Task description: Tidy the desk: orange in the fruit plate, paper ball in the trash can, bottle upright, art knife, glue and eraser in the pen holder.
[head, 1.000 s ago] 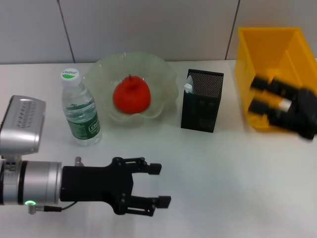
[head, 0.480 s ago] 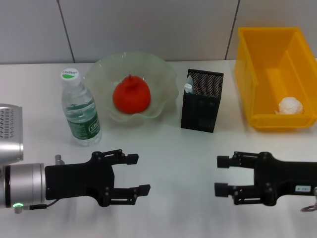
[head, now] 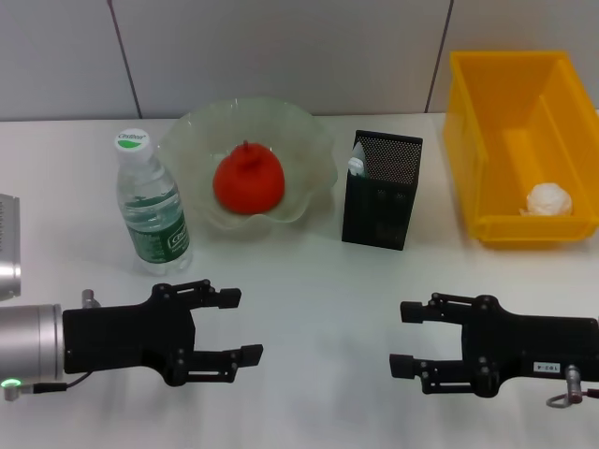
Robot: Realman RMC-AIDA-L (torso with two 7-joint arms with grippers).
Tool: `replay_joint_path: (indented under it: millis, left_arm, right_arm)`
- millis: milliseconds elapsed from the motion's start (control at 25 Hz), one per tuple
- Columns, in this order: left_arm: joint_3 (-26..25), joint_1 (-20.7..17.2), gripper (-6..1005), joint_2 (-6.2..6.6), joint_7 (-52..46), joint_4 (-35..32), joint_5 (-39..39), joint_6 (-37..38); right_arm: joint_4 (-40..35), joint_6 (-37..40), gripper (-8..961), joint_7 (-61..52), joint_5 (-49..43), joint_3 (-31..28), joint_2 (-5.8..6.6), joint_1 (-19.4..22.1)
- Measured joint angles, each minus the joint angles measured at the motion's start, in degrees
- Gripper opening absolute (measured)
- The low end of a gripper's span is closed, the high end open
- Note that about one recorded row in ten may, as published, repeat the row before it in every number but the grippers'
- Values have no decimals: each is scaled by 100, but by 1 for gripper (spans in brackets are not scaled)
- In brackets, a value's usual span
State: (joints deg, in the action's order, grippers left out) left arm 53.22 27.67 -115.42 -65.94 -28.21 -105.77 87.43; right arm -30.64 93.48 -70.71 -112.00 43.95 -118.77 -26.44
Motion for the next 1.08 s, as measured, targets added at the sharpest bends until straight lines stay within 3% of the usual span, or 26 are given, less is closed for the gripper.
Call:
replay_joint_path:
  millis: [1080]
  left_arm:
    - [30,-68,829,110,-7,-17,-155,197]
  right_arm:
    - [37,-92,788,23,29,0,-23,-63]
